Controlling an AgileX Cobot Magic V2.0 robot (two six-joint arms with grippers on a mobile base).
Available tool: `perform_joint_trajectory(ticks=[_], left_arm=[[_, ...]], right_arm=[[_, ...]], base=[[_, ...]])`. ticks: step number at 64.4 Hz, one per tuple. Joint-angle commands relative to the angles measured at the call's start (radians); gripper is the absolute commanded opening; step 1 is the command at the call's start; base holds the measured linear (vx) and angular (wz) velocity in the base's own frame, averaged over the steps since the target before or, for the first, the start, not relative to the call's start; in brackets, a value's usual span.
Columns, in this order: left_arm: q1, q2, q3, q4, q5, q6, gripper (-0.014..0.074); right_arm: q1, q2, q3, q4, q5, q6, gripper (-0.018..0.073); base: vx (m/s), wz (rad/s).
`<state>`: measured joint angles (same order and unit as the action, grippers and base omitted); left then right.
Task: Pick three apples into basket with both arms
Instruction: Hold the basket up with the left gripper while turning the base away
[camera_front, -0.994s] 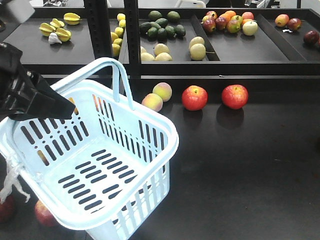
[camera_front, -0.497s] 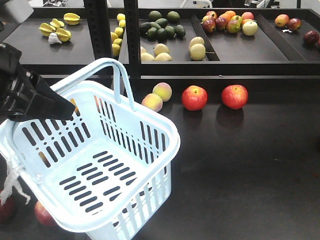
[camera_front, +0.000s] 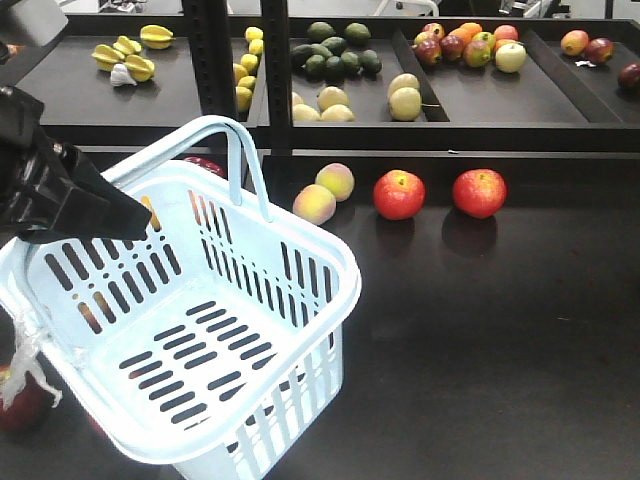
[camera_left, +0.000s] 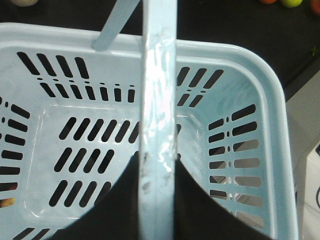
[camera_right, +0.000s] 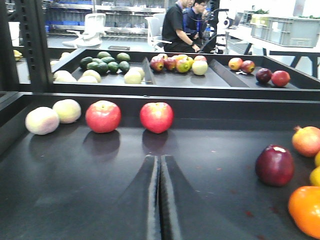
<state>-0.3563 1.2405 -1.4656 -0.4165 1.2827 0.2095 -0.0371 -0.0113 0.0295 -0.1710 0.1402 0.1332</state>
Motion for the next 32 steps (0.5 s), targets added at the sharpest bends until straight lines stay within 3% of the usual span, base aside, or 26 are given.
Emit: perform_joint_trajectory(ticks=[1, 32], left_arm=[[-0.004, -0.029, -0.028, -0.042, -0.027, -0.005, -0.0008], [-0.004, -0.029, -0.028, -0.042, -0.027, -0.005, -0.0008]], right_arm=[[-0.001, -0.008, 0.01, -0.011, -0.073, -0.004, -0.0003], [-0.001, -0.008, 0.01, -0.011, -0.073, -0.004, -0.0003]], base=[[-0.06, 0.13], [-0.08, 0.27]])
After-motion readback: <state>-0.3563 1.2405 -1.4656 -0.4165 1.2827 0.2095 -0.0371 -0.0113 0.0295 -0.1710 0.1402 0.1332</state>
